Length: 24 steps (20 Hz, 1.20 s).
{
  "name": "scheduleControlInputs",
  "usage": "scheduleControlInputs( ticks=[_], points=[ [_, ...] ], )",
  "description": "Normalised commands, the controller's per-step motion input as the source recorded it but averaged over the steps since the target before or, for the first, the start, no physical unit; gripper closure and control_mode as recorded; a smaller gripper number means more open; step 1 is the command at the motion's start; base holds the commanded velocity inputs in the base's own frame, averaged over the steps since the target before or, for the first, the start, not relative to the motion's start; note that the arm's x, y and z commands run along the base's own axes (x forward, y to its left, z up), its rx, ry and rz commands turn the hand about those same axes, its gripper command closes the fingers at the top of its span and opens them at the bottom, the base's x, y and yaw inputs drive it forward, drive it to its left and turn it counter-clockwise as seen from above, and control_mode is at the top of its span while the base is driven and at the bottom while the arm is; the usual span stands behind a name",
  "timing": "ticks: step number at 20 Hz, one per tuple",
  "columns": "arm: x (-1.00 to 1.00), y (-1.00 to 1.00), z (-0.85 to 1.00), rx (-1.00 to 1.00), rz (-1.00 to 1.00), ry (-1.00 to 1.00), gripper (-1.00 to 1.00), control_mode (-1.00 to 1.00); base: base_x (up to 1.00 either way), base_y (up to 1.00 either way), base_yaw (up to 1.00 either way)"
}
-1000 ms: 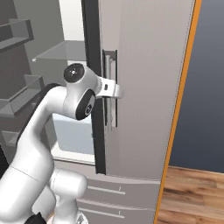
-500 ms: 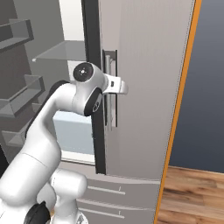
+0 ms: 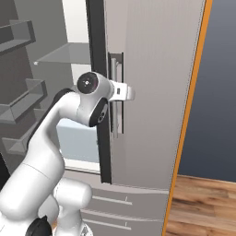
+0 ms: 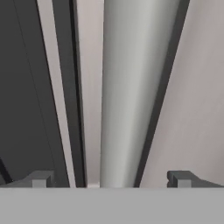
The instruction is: Retrieve a lemon from the fridge and place it on the cutting board with the fish.
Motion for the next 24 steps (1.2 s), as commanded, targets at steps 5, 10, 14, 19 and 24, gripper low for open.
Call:
scheduleControlInputs(
  ticks=[5, 10, 14, 19, 24],
  points=[
    [0.28, 0.0, 0.0, 0.0, 0.03, -0.02, 1.0, -1.0, 0.0, 0.0, 0.0],
    [0.24, 0.0, 0.0, 0.0, 0.03, 0.0, 1.0, -1.0, 0.0, 0.0, 0.0],
    [0.04, 0.0, 0.0, 0.0, 0.0, 0.0, 1.0, -1.0, 0.0, 0.0, 0.0],
    [-0.19, -0.06, 0.05, 0.0, 0.0, 0.0, 1.0, -1.0, 0.0, 0.0, 0.0],
    [-0.71, -0.32, 0.11, 0.0, 0.01, 0.0, 1.0, -1.0, 0.0, 0.0, 0.0]
  ],
)
